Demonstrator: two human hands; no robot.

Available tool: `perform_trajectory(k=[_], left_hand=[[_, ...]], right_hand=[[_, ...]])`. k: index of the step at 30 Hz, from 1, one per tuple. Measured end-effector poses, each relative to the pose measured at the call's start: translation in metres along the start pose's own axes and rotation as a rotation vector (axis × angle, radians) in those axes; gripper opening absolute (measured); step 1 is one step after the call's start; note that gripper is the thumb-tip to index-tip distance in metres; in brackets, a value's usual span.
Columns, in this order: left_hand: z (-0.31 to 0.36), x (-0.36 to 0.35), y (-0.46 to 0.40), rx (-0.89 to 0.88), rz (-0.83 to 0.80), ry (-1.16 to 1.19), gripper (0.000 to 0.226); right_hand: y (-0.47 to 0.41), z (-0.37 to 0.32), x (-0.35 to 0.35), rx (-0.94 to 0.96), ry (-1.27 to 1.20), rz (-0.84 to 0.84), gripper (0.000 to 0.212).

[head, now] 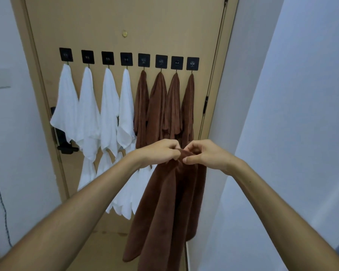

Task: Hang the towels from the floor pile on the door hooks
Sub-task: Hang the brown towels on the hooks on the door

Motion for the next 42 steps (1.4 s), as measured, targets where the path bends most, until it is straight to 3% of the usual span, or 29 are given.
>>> perform_trajectory(k=[3, 6, 11, 14, 18, 24, 30, 36, 42], left_hand=[[0.0, 0.009, 0.0, -0.028, 0.013, -0.06, 0.019], [-0.005, 0.016, 0.002, -0.017, 0.024, -0.045, 0.028], [-0.012, 0.015, 0.007, -0.081, -0.107, 0.217, 0.03], [-0.021, 0.019, -0.003, -0.076, 0.032, 0.377, 0.021], [-0.028, 0.032, -0.019, -0.133, 0.177, 0.192, 0.018], [-0.04, 0.046, -0.054, -0.129, 0.131, 0.106, 0.022], [-0.067, 0.074, -0.108, -0.158, 0.173, 0.035, 0.023], [-0.085, 0.143, -0.149, -0.233, 0.258, -0.003, 0.02], [-0.117, 0.237, -0.144, -0.166, 0.461, -0.04, 0.021]], right_hand=[[-0.001, 0.003, 0.002, -0.032, -0.017, -0.001, 0.018], [-0.005, 0.004, 0.002, 0.051, -0.146, 0.041, 0.012], [-0.019, -0.009, -0.008, 0.234, -0.328, 0.094, 0.019], [-0.028, -0.012, -0.006, 0.272, -0.344, 0.116, 0.019], [-0.046, -0.008, 0.001, 0.207, -0.325, 0.151, 0.015], [-0.086, 0.003, 0.006, 0.112, -0.168, 0.15, 0.016], [-0.149, 0.01, 0.025, 0.1, -0.2, 0.087, 0.018], [-0.233, -0.02, 0.037, 0.32, -0.21, 0.085, 0.015], [-0.333, -0.088, 0.014, 0.51, -0.173, 0.104, 0.013]])
Point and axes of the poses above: each hand's wrist, its own y-axis away from the middle knuckle, its own x-axis out of the back of the hand, z = x × y, the point moved 1 cm from there along -y, towards the middle knuckle, and after that the axes turned 10 degrees about -x, right-handed, at the moved point
